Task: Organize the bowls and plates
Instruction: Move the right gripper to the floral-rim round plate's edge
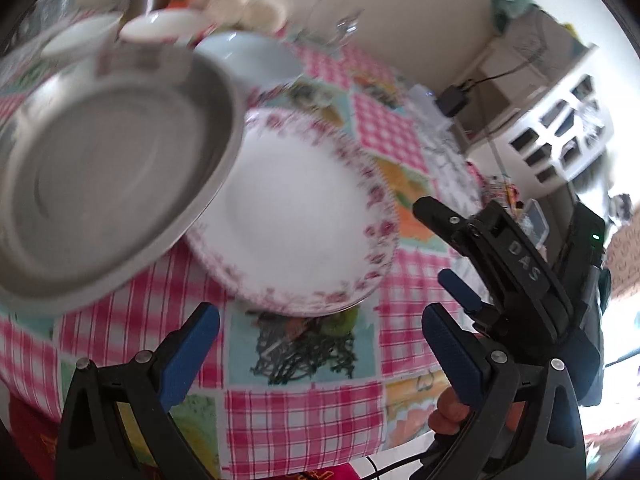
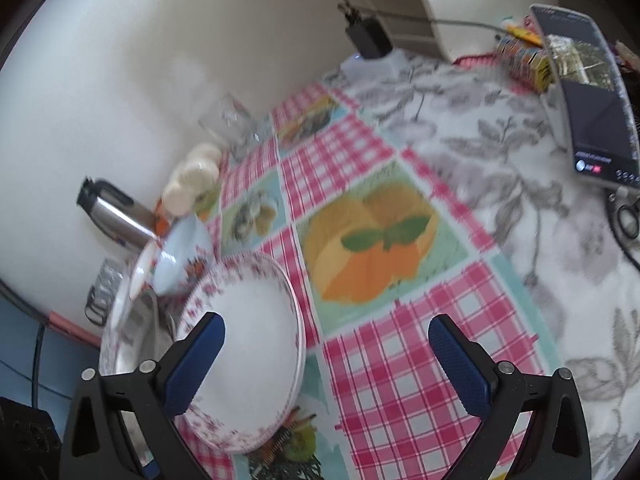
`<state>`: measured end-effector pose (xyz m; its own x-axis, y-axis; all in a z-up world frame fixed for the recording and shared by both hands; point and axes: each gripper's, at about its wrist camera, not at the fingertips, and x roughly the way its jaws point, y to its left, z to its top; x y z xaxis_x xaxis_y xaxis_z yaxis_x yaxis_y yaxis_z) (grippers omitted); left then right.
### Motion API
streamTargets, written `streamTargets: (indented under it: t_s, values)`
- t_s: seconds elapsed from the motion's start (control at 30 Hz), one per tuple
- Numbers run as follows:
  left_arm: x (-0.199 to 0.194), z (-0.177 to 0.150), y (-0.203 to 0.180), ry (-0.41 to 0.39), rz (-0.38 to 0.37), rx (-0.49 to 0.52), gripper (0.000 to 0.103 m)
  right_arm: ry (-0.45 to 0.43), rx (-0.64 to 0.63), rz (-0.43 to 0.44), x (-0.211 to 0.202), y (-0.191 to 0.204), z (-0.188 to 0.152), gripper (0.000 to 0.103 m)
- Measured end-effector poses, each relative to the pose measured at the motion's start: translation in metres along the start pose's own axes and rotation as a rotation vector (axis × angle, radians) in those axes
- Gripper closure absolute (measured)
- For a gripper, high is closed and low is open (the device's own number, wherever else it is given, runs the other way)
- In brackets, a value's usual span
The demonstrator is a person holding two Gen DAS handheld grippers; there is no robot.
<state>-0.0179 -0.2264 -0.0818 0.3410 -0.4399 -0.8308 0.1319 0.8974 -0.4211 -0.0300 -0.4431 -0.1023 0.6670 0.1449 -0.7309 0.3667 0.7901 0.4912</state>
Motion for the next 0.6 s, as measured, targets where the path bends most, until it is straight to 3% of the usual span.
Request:
streamTargets:
  t_s: [0.07, 0.2, 0.53, 0.6]
  values:
    - [0.005, -0.002, 0.006, 0.017, 0.033, -0.033, 0.002, 0.014, -0.012, -0.005, 0.004, 0.002, -0.002, 0.000]
    - [0.014, -0.004, 0.020, 0.070, 0.023, -0.121, 0.002, 0.025, -0.025, 0.005, 0.009, 0.006, -0.004, 0.002]
    - [0.015, -0.004, 0.038, 0.060, 0.040, -0.191, 0.002, 0.067, -0.028, 0.046, 0.023, 0.014, -0.009, 0.028]
    - [0.015, -0.003, 0.041, 0.051, 0.036, -0.205, 0.002, 0.078, -0.027, 0.063, 0.026, 0.016, -0.010, 0.039]
